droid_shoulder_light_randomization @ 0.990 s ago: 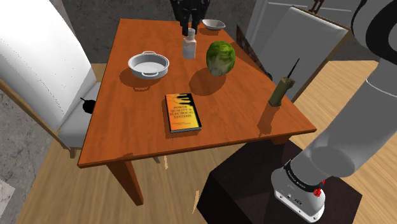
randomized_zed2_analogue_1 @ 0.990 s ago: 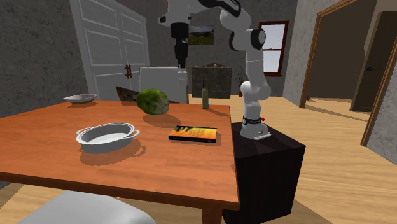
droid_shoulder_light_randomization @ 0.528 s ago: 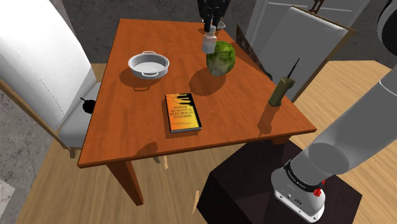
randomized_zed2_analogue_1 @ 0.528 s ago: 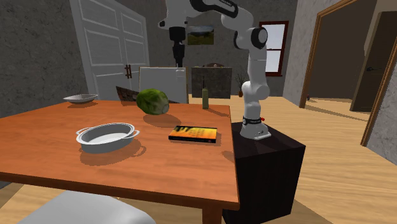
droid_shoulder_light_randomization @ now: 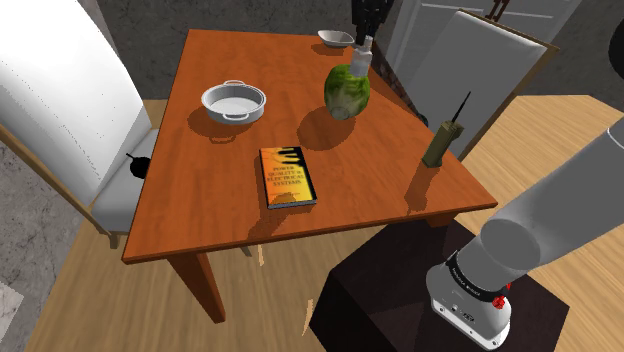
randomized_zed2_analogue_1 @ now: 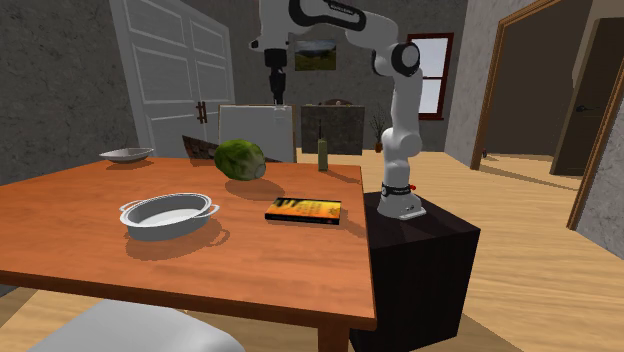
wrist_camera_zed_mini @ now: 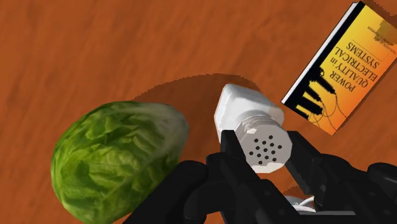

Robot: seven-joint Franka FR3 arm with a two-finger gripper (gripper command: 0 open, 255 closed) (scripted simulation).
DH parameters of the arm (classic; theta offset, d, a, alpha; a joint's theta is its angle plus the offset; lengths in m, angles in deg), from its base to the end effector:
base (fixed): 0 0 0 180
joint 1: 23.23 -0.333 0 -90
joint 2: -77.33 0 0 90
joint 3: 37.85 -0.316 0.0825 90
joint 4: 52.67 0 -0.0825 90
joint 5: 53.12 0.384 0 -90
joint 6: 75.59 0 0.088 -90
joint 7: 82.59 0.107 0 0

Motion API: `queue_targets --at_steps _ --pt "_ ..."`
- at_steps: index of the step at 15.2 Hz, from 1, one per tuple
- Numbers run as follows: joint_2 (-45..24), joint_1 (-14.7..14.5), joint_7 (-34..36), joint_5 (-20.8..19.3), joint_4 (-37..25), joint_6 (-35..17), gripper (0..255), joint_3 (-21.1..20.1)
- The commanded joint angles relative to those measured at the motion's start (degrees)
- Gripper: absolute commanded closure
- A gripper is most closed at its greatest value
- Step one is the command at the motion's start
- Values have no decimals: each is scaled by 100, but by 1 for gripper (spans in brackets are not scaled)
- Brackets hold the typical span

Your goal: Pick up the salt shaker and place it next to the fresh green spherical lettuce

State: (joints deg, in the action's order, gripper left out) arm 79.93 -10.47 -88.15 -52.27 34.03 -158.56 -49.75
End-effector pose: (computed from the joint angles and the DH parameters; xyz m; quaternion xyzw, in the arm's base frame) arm 0.5278 -0.0032 0.6647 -0.9991 -0.0417 0.0102 0.0033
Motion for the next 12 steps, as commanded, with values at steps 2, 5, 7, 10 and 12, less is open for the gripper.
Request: queue_targets --at_steps 2,5,7,10,12 --pt "76 189 -412 -4 95 -15 255 212" --pt "43 384 -830 -31 57 -8 255 432" --pt "-11 512 -1104 -50 -5 3 255 578" --pt "-139 706 -1511 -77 -157 28 255 789" --pt "-255 835 -1779 -91 -298 52 255 926"
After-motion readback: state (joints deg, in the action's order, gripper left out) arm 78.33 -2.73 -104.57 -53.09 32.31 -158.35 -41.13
